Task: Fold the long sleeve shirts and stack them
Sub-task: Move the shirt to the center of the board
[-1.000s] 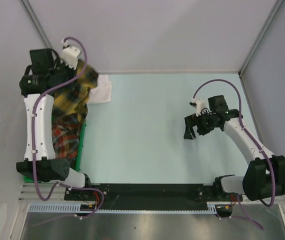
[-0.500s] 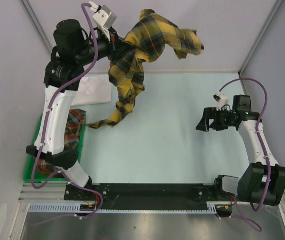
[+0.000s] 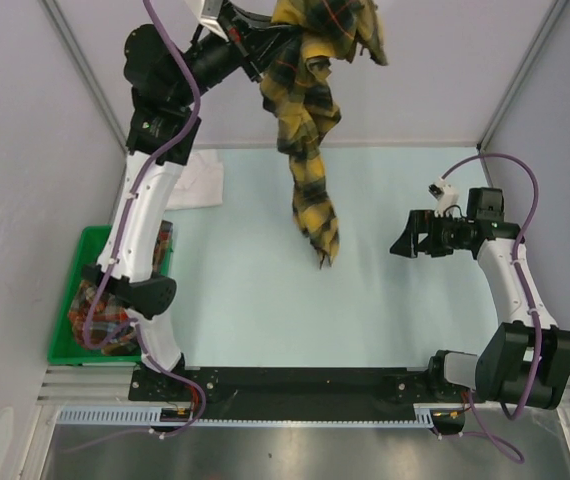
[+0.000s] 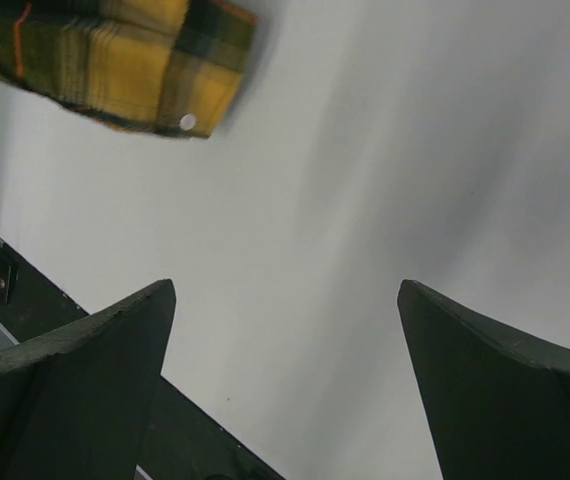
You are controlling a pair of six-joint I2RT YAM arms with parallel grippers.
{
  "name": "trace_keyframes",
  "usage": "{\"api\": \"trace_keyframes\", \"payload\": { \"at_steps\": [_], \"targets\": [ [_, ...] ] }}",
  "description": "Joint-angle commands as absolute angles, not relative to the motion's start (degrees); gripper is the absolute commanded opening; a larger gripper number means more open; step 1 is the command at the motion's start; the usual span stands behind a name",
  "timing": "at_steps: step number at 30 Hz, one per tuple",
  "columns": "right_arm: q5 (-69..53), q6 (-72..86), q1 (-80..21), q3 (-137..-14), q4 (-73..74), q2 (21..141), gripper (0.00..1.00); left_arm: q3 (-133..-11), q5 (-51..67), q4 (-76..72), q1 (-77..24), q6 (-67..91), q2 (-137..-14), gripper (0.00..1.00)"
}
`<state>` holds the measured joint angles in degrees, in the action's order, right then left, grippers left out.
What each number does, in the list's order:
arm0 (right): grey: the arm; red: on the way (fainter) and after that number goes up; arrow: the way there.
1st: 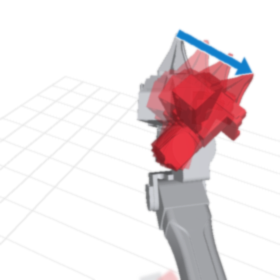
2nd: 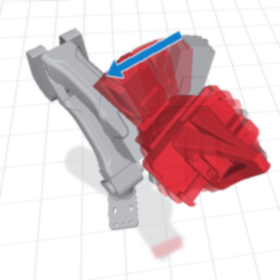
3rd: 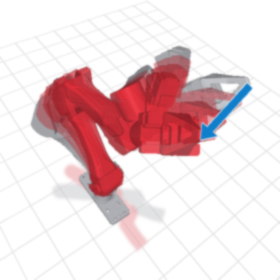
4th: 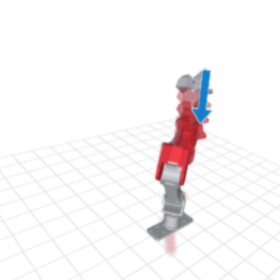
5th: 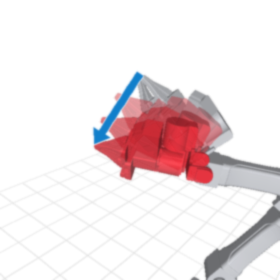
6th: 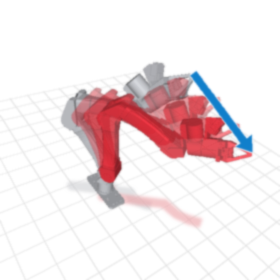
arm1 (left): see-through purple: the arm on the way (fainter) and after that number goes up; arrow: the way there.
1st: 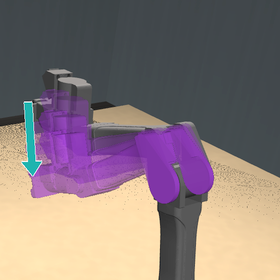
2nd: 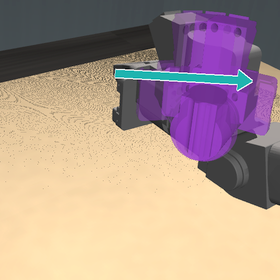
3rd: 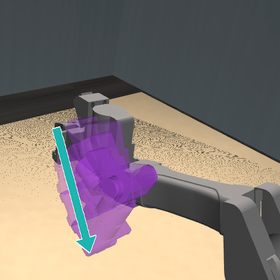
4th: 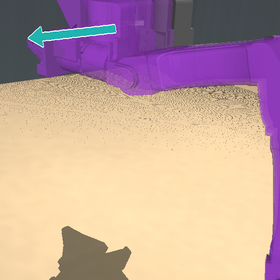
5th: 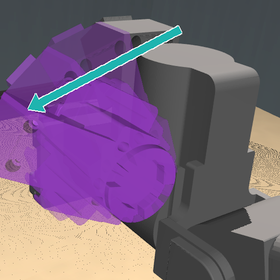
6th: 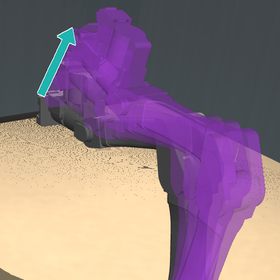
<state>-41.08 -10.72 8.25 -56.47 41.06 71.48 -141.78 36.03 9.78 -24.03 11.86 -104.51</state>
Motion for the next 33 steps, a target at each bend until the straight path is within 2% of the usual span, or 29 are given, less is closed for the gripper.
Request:
{"api": "trace_keyframes", "payload": {
  "at_steps": [1, 3, 5, 6, 8, 10, 12, 13, 14, 18, 19, 25, 29, 33],
  "targets": [
    [-41.75, -9.05, 8.96, -59.76, 38.41, 71.63, 1.0, -145.82, 35.24, -4.75, -27.33, 16.79, -106.0, 0.0],
    [-42.01, -9.31, 9.93, -60.29, 38.93, 71.46, 1.0, -142.4, 41.11, -1.08, -27.42, 16.35, -103.47, 0.0],
    [-42.89, -11.5, 12.64, -61.78, 41.03, 71.19, 1.0, -133.8, 45.33, 4.98, -27.42, 10.42, -100.21, 0.0],
    [-42.8, -12.56, 13.96, -62.4, 42.09, 71.28, 1.0, -131.07, 46.66, 13.62, -27.51, 7.33, -98.72, 0.0],
    [-43.77, -17.28, 17.47, -64.67, 45.42, 71.8, 1.0, -123.6, 45.62, 23.5, -29.08, -4.48, -95.19, 0.0],
    [-45.17, -20.55, 22.83, -66.7, 47.63, 72.94, 1.0, -118.94, 39.41, 39.5, -31.45, -14.28, -95.53, 0.02],
    [-45.96, -24.77, 25.91, -70.37, 51.58, 76.72, 1.0, -116.82, 30.71, 50.47, -35.41, -21.96, -98.33, 0.31],
    [-46.31, -25.92, 26.36, -71.36, 52.81, 78.12, 1.0, -114.2, 29.98, 52.8, -35.51, -22.32, -99.57, 0.68],
    [-46.49, -27.15, 26.63, -72.32, 55.0, 80.14, 1.0, -112.43, 31.1, 55.0, -34.29, -23.63, -100.89, 0.99],
    [-47.55, -33.2, 25.41, -72.43, 58.88, 81.04, 0.99, -90.31, 39.37, 41.09, -26.21, -20.3, -92.04, 0.99],
    [-47.37, -33.83, 22.79, -70.77, 59.32, 80.69, 1.0, -83.13, 39.2, 39.57, -24.89, -20.65, -90.28, 0.99],
    [-37.1, -28.75, 5.56, -61.97, 49.41, 75.15, 1.0, -59.2, 37.45, 31.92, -16.35, -19.25, -82.8, 0.99],
    [-31.83, -26.55, -10.85, -58.19, 42.21, 75.93, 1.0, -51.51, 35.78, 27.52, -15.47, -17.06, -82.35, 0.97],
    [-28.3, -23.82, -18.97, -58.62, 36.75, 79.1, 0.98, -51.33, 38.92, 23.66, -12.84, -12.58, -87.79, 0.93]
  ]
}}
